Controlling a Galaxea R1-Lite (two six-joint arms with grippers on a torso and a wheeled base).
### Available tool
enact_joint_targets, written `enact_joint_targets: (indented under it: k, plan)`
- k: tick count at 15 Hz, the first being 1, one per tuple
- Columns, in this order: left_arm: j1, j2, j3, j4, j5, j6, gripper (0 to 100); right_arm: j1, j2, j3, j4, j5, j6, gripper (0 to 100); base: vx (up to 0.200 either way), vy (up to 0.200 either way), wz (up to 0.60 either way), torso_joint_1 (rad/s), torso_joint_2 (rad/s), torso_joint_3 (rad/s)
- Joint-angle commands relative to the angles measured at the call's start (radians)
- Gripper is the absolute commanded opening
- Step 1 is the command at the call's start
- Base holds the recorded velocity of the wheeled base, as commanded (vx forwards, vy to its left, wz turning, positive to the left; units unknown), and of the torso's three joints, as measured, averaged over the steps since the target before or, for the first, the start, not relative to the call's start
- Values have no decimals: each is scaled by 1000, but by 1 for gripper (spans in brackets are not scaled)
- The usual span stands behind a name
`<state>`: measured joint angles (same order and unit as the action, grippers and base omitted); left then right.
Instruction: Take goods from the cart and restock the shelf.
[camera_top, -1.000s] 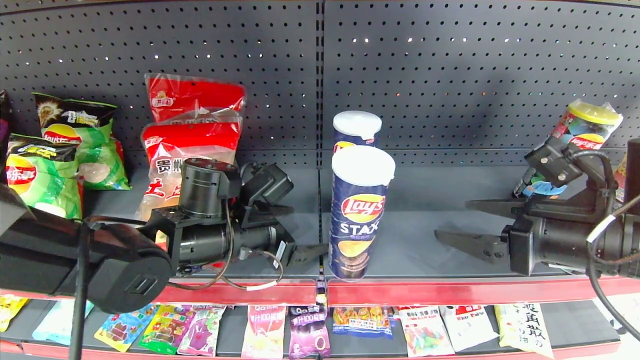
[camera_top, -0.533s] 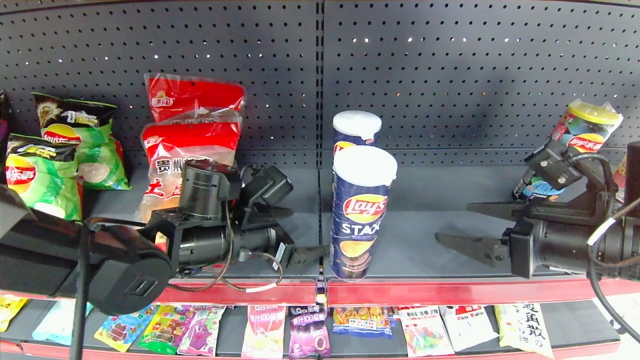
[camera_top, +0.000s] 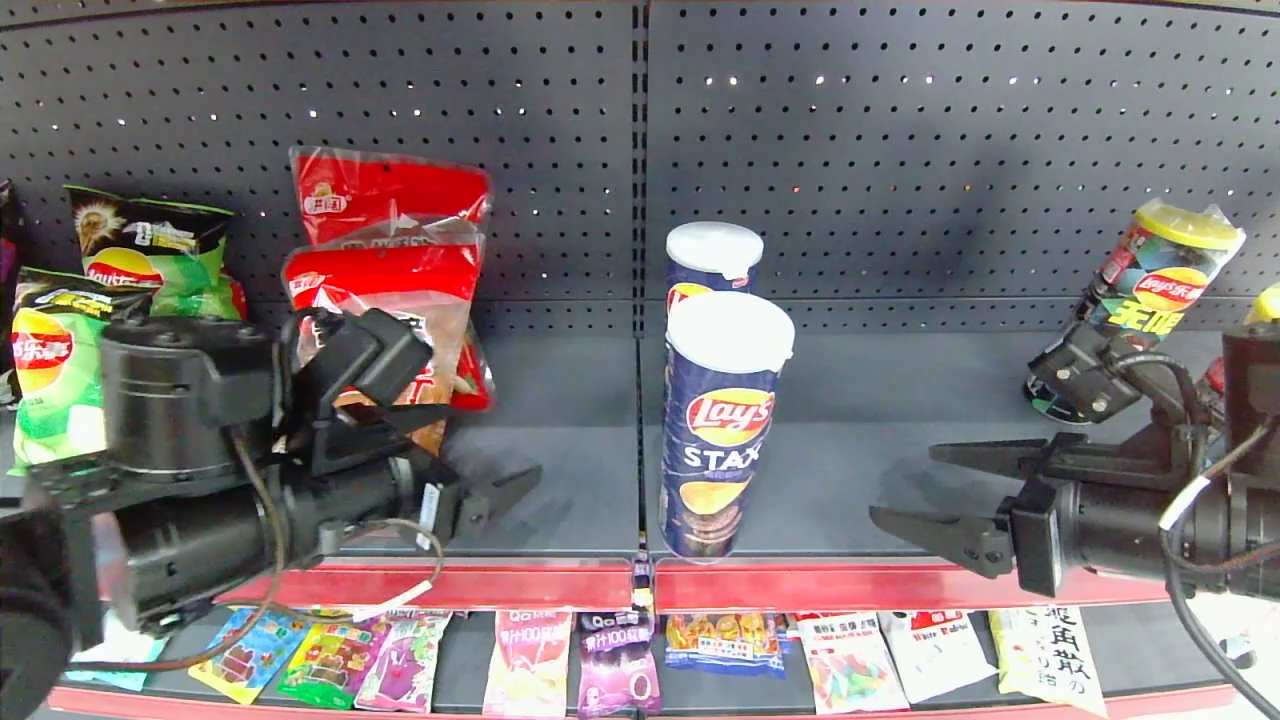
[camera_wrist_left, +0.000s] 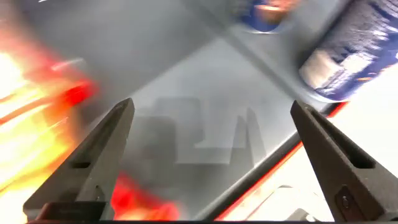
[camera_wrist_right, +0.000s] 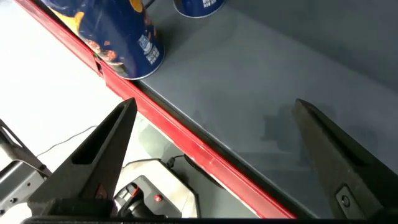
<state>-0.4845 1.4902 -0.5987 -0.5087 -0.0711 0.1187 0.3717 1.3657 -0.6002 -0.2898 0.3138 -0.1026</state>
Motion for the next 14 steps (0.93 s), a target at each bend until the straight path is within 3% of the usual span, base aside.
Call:
enact_joint_targets:
  k: [1,2,5,8,14]
  plan:
    - [10,-199,30,84,94,-19,100,0,12,-1,0,-1,0,100,0,0,0,0,0,0]
    - [43,-272,34,153,174,-33,100,3,27,-1,0,-7,0,100,0,0,0,0,0,0]
    - [44,-335,65,162,267,-50,100,27,53,0,-2,-29,0,100,0,0,0,0,0,0]
    - [46,-358,62,161,309,-48,100,59,92,-18,-5,-38,6,100,0,0,0,0,0,0]
    - [44,-413,53,191,320,-34,100,115,190,-30,-78,-108,14,100,0,0,0,0,0,0]
